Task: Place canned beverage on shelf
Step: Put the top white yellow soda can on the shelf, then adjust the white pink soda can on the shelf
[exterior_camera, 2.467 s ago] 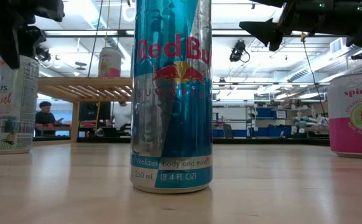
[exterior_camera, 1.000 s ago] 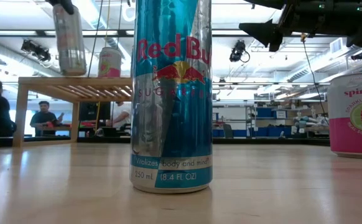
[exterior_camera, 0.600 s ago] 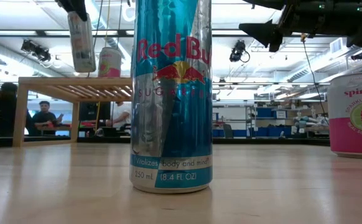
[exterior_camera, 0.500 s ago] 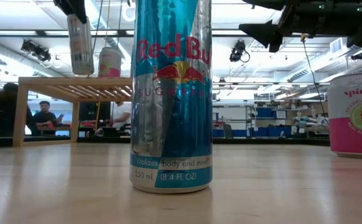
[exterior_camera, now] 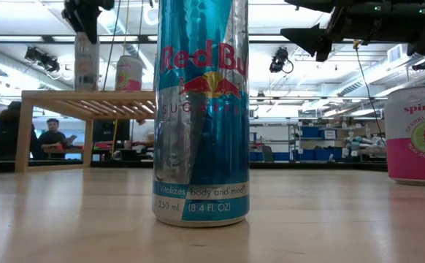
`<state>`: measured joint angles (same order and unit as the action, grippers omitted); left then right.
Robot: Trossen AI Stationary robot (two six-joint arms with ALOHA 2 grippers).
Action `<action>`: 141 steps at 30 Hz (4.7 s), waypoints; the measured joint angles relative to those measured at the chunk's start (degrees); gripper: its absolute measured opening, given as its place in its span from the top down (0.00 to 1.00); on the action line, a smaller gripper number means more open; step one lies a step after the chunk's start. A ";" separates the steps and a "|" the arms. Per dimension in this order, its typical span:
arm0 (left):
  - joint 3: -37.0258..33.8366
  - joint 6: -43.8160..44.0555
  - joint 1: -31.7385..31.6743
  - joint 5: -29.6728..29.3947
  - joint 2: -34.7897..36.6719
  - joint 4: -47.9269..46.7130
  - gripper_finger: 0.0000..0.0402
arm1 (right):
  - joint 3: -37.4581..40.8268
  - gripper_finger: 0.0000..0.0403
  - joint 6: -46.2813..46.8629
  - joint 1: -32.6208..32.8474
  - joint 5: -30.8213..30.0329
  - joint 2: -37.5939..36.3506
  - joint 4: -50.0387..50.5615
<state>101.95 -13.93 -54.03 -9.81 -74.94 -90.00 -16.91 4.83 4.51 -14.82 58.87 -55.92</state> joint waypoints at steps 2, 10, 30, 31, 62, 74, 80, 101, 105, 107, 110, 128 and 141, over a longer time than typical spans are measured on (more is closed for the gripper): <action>0.00 -0.15 -0.06 1.11 -1.55 -0.01 0.34 | 0.00 0.01 0.12 0.02 -0.01 0.00 0.00; 0.22 -0.22 -0.07 2.39 -4.47 0.52 0.34 | -0.02 0.01 0.12 0.00 -0.01 0.00 0.03; 2.65 -1.29 -1.69 2.77 -4.65 -0.11 0.33 | -0.02 0.01 0.14 0.00 -0.01 0.02 0.42; 2.65 -1.27 -1.69 3.05 -4.65 -0.12 0.32 | -0.02 0.01 0.14 0.00 -0.01 0.02 0.42; 2.74 -1.68 -2.18 1.95 -2.30 3.24 0.23 | -0.02 0.01 0.16 0.01 -0.01 0.02 0.42; 6.19 -3.22 -2.07 1.80 -2.18 7.32 0.23 | -0.02 0.01 0.10 -0.15 -0.01 0.02 0.35; 15.74 0.02 -0.07 1.91 -2.14 7.41 0.23 | -0.02 0.01 -1.87 -2.36 -0.03 0.02 -0.26; 22.53 9.22 9.40 6.25 4.42 3.87 0.23 | -4.97 0.01 -7.99 -6.92 11.73 0.51 -9.87; 22.52 9.27 11.56 9.18 5.08 3.02 0.23 | -8.59 0.01 -12.66 -8.55 20.33 1.19 -9.89; 22.52 9.66 12.44 9.17 5.31 3.00 0.23 | -10.41 0.01 -15.64 -9.25 23.44 1.77 -9.80; 22.52 10.36 13.20 9.09 5.36 2.80 0.23 | -13.67 0.01 -20.31 -10.52 21.87 3.56 -7.51; 22.52 10.29 14.83 9.07 5.23 1.75 0.23 | -34.57 0.01 -11.39 -33.06 29.86 29.28 3.80; 22.50 12.05 14.81 9.06 5.21 1.79 0.23 | -47.43 0.01 -10.14 -40.40 39.70 43.35 7.72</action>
<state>124.44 -1.88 -39.22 -0.75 -69.73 -88.20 -64.33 -5.31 -35.89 24.88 102.23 -48.20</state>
